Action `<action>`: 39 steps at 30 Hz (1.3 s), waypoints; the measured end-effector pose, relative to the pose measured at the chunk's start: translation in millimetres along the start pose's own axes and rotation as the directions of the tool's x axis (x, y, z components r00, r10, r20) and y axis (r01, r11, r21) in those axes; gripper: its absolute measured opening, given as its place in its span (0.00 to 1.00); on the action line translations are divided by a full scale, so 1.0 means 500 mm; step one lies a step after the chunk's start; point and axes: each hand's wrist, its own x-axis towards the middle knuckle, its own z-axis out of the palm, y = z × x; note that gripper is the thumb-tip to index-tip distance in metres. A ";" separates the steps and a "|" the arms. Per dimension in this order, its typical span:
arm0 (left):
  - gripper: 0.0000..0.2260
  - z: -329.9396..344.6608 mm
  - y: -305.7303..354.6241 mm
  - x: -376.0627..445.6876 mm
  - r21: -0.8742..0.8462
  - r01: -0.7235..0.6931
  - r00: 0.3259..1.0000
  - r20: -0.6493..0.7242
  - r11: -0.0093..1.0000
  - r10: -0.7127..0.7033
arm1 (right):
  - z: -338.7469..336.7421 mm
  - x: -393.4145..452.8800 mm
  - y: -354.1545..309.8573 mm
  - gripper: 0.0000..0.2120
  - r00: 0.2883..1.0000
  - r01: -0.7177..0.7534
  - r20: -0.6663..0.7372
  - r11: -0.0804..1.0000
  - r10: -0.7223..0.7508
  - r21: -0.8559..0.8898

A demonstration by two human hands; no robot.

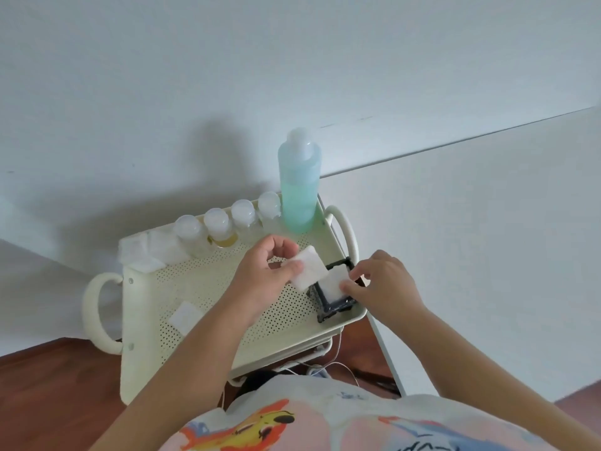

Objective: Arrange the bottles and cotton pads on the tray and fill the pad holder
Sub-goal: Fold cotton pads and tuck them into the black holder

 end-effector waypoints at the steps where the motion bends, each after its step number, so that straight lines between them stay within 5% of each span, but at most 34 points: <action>1: 0.09 0.007 0.001 0.000 0.007 -0.001 1.000 0.012 1.000 0.001 | 0.003 -0.002 -0.001 0.06 1.000 0.003 -0.017 1.000 -0.003 0.001; 8: 0.12 0.057 0.003 -0.001 0.061 0.006 0.998 0.058 0.998 -0.010 | -0.002 -0.023 0.003 0.20 0.982 0.173 -0.128 0.939 -0.141 0.297; 12: 0.12 0.077 0.014 0.001 0.048 -0.027 0.994 0.104 0.998 0.022 | -0.011 -0.024 -0.006 0.15 0.992 0.098 -0.118 0.792 -0.033 0.602; 18: 0.13 0.077 0.023 0.003 0.033 -0.036 0.998 0.048 0.999 0.035 | -0.009 -0.018 0.005 0.13 0.996 -0.056 0.000 0.615 0.091 0.786; 23: 0.13 0.065 0.008 -0.002 0.140 -0.020 1.000 -0.018 0.990 0.023 | 0.000 -0.015 0.015 0.09 0.993 -0.091 0.006 0.754 0.115 0.650; 28: 0.11 0.054 -0.010 -0.011 0.254 -0.038 0.997 -0.050 0.966 0.052 | 0.020 -0.014 0.013 0.08 0.994 0.053 -0.105 0.933 -0.017 0.356; 35: 0.08 -0.103 -0.076 -0.010 0.374 0.079 0.947 -0.317 0.924 0.048 | 0.026 -0.009 0.016 0.09 0.931 0.268 -0.238 0.961 -0.278 -0.073; 39: 0.12 -0.233 -0.179 -0.021 0.600 0.267 0.927 -0.374 0.754 -0.031 | -0.009 0.013 0.033 0.22 0.948 0.315 0.003 0.935 -0.319 -0.161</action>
